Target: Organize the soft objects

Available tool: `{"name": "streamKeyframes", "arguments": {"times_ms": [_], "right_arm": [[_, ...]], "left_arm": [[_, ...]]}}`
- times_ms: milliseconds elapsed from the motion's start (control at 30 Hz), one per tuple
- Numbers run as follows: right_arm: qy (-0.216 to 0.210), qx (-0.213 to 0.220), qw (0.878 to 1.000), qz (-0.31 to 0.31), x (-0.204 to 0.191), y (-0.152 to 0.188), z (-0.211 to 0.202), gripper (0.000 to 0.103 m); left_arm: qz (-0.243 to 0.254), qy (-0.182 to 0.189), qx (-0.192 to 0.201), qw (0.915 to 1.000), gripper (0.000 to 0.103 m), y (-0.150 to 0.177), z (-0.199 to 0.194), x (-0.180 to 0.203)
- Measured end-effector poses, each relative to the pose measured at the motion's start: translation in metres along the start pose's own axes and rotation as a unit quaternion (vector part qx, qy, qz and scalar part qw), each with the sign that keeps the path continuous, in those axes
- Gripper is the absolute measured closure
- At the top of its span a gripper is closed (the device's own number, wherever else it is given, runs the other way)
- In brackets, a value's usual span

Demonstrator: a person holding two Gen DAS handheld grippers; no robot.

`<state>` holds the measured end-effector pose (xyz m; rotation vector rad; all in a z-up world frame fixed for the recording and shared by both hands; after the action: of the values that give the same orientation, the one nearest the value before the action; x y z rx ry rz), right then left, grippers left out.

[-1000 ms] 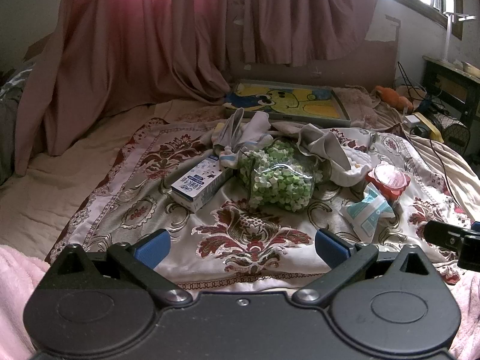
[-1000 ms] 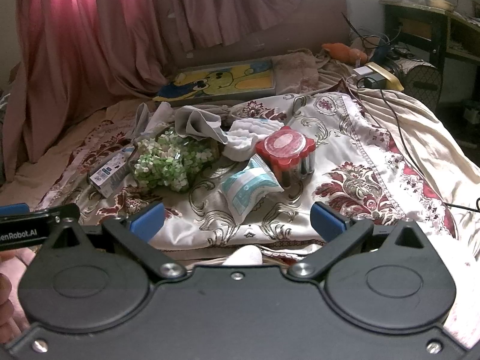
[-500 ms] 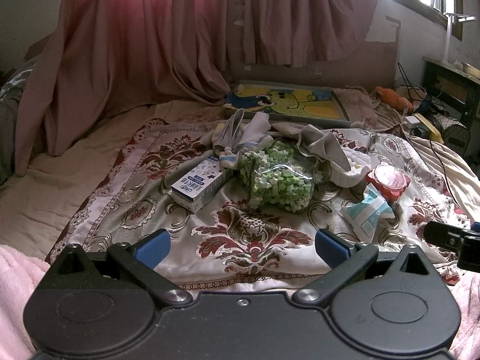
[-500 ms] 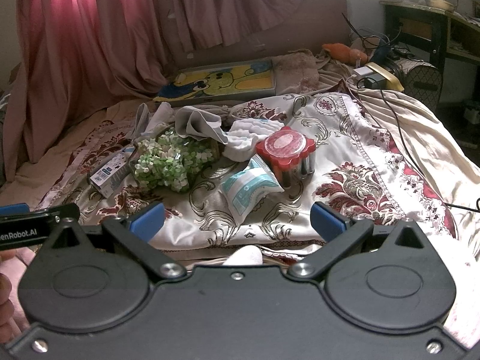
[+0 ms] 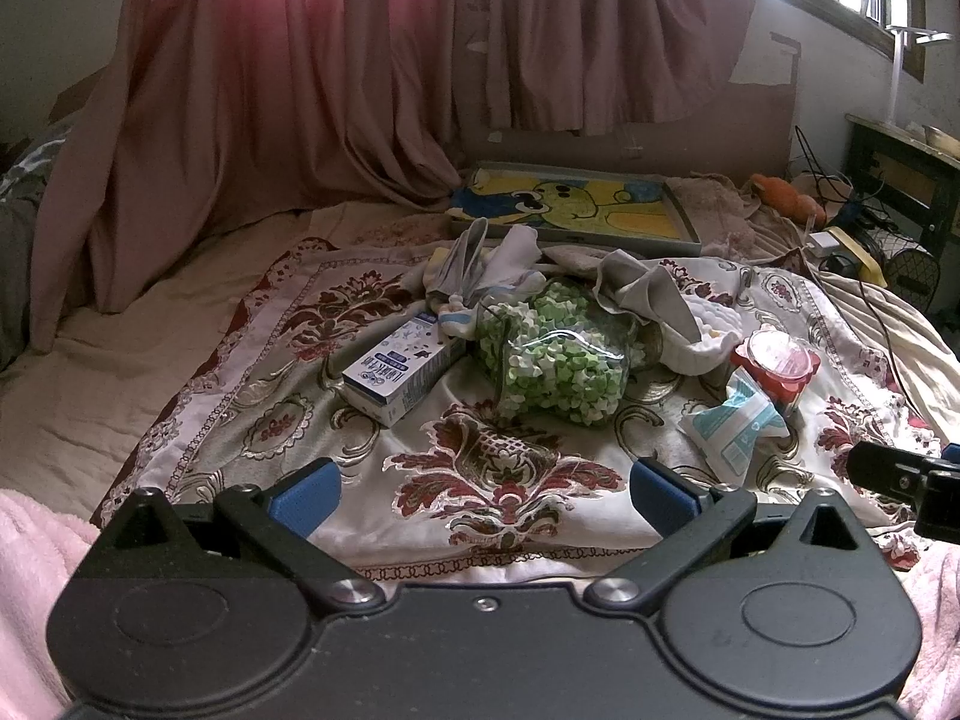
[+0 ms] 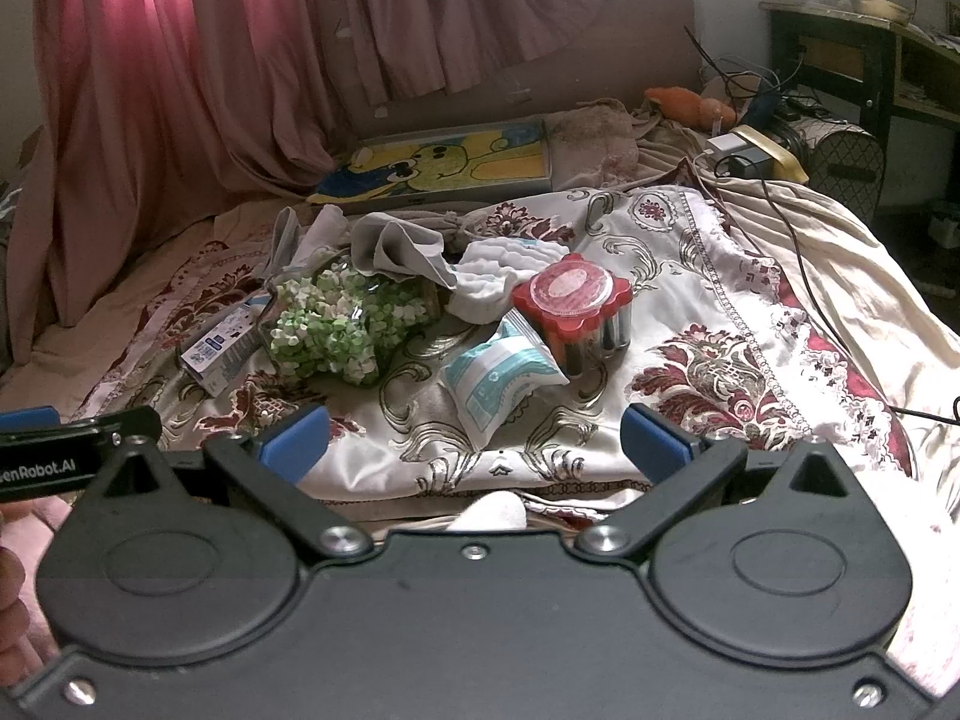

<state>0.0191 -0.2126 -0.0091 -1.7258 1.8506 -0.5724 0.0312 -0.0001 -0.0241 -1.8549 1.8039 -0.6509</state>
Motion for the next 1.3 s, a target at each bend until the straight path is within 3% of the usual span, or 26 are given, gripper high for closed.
{"name": "streamKeyframes", "arguments": {"times_ms": [400, 733, 833, 967, 1033, 1200, 1300], "right_arm": [[0.011, -0.004, 1.000, -0.026, -0.004, -0.025, 0.001, 0.000], [-0.008, -0.056, 0.998, -0.031, 0.000, -0.071, 0.057, 0.000], [-0.012, -0.065, 0.997, -0.028, 0.001, -0.082, 0.077, 0.000], [0.011, -0.075, 0.997, -0.027, 0.003, -0.084, 0.108, 0.001], [0.000, -0.085, 0.996, -0.021, 0.005, -0.085, 0.120, 0.001], [-0.007, -0.105, 0.994, -0.025, 0.007, -0.083, 0.144, 0.012], [-0.008, -0.110, 0.994, -0.018, 0.009, -0.084, 0.156, 0.016]], "left_arm": [[0.022, 0.001, -0.016, 0.9996, 0.001, -0.015, 0.005, 0.000], [0.128, 0.022, 0.004, 0.9915, 0.001, -0.074, 0.044, 0.027], [0.188, 0.039, 0.023, 0.9812, 0.001, -0.095, 0.062, 0.045], [0.261, 0.053, 0.045, 0.9629, 0.001, -0.117, 0.088, 0.070], [0.293, 0.067, 0.050, 0.9526, 0.002, -0.126, 0.104, 0.079], [0.361, 0.107, 0.052, 0.9249, 0.003, -0.141, 0.135, 0.095], [0.385, 0.116, 0.051, 0.9141, 0.005, -0.146, 0.149, 0.100]]}}
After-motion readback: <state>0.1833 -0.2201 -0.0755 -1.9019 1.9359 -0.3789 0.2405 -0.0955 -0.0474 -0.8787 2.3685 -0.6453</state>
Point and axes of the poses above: each gripper's, at about its wrist camera, not at the fingertips, and z roughly the way its jaws point, x to its right, y to its underside, the point moved 4 cm from there along z, roughly the way its jaws point, and after that the axes turned 14 degrees about -x, right-handed, at the moved point
